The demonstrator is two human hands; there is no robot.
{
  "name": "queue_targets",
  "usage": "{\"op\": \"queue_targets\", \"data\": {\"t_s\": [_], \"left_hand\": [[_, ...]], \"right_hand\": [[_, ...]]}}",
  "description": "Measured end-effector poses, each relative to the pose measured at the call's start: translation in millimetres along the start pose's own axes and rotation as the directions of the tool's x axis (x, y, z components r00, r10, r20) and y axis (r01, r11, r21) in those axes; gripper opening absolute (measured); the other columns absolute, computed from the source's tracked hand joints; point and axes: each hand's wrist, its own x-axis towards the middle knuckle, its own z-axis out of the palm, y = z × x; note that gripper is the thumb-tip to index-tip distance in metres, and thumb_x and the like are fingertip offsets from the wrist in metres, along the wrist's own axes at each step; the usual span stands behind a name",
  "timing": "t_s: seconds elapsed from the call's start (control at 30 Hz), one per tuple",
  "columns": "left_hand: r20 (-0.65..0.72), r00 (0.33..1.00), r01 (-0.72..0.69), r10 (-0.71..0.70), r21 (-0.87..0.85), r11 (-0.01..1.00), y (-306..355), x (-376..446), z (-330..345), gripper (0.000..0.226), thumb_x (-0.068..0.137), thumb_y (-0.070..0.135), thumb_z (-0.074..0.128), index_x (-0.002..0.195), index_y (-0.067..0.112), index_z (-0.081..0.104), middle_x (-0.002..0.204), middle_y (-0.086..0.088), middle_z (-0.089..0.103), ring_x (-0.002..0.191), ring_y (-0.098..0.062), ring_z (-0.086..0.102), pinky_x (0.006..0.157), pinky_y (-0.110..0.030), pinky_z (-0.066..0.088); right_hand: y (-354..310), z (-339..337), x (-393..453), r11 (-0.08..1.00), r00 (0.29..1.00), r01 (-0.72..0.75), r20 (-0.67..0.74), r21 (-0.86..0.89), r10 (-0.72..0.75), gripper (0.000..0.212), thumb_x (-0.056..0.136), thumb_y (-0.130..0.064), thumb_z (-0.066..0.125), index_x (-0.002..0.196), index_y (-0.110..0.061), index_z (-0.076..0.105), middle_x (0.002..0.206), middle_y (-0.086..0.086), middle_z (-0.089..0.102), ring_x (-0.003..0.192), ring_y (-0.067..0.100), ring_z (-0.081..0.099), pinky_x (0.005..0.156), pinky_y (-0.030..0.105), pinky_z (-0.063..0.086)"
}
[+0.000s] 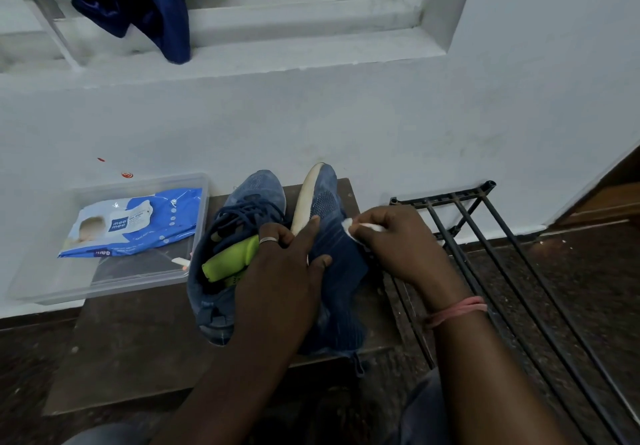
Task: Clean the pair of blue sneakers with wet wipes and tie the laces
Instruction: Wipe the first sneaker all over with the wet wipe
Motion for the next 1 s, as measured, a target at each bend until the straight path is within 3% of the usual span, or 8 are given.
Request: {"op": "queue_targets", "data": {"t_s": [0.07,0.27,0.43,0.5,0.6,0.7,0.9,1.0], "left_hand": [[-0.004,1.000,-0.001,0.001,-0.005,1.000,0,1,0,0.058,0.098,0.050,0.056,0.153,0.041,0.040,0.122,0.004,0.039,0.086,-0.010,0.053,0.066,-0.026,0.048],[-0.001,1.000,0.004,-0.004,-0.009,1.000,0,1,-1,0.057,0.100,0.049,0.054,0.154,0.039,0.039,0.122,0.005,0.038,0.084,-0.008,0.050,0.066,-0.024,0.042],[-0.012,1.000,0.004,-0.004,0.003,1.000,-1,1,0,0.058,0.099,0.050,0.055,0.153,0.039,0.040,0.123,0.002,0.041,0.085,-0.009,0.052,0.064,-0.025,0.044],[-0.009,1.000,0.004,-0.005,-0.009,1.000,0,1,0,0.057,0.098,0.050,0.056,0.153,0.041,0.041,0.123,0.002,0.042,0.085,-0.010,0.053,0.065,-0.025,0.045],[-0.019,1.000,0.004,-0.004,-0.007,1.000,1,0,0,0.056,0.098,0.049,0.056,0.152,0.042,0.041,0.123,0.004,0.041,0.084,-0.007,0.050,0.065,-0.023,0.041],[-0.034,0.999,0.002,-0.003,-0.023,1.000,1,0,0,0.056,0.098,0.048,0.058,0.151,0.039,0.044,0.122,0.004,0.042,0.085,-0.008,0.052,0.065,-0.024,0.042],[-0.025,1.000,0.014,-0.015,-0.039,0.999,-1,1,-1,0.056,0.097,0.046,0.059,0.151,0.041,0.043,0.122,0.004,0.041,0.088,-0.010,0.055,0.066,-0.024,0.042],[-0.034,0.999,-0.004,0.003,-0.048,0.999,0,1,1,0.055,0.097,0.045,0.060,0.150,0.039,0.046,0.120,0.004,0.042,0.085,-0.009,0.054,0.065,-0.024,0.042]], "right_hand": [[-1,-9,-2,0.999,0.998,0.028,0.053,-0.029,-0.027,0.015,0.089,-0.028,0.075,0.074,-0.028,0.077,0.072,-0.015,0.072,0.067,-0.002,0.066,0.058,0.011,0.045],[-7,30,6,0.999,0.975,0.024,-0.220,0.023,-0.018,0.013,0.090,-0.036,0.071,0.083,-0.027,0.079,0.083,-0.019,0.074,0.081,-0.003,0.067,0.077,0.027,0.054],[-8,2,-4,0.995,0.992,0.096,0.072,0.040,-0.099,0.013,0.088,-0.034,0.075,0.079,-0.026,0.079,0.079,-0.012,0.074,0.078,0.003,0.068,0.070,0.030,0.055],[-11,6,-11,0.980,0.976,0.192,0.118,-0.056,-0.185,0.015,0.087,-0.042,0.072,0.078,-0.031,0.077,0.083,-0.015,0.073,0.084,0.006,0.066,0.079,0.037,0.054],[-4,23,-9,0.913,0.959,0.246,-0.056,-0.327,-0.278,0.013,0.088,-0.048,0.066,0.079,-0.038,0.071,0.083,-0.020,0.063,0.090,0.010,0.057,0.089,0.048,0.044],[-1,24,-1,0.953,0.954,0.089,-0.249,-0.291,-0.165,0.016,0.089,-0.047,0.067,0.079,-0.035,0.070,0.084,-0.015,0.066,0.092,0.013,0.060,0.092,0.050,0.043],[-3,24,-7,0.949,0.970,0.241,0.028,-0.204,-0.240,0.026,0.081,-0.058,0.063,0.079,-0.033,0.073,0.084,-0.019,0.068,0.093,0.012,0.062,0.089,0.050,0.048],[-4,25,-3,0.946,0.966,0.153,-0.157,-0.285,-0.204,0.021,0.085,-0.054,0.066,0.079,-0.035,0.072,0.085,-0.017,0.068,0.095,0.012,0.059,0.095,0.046,0.038]]}}
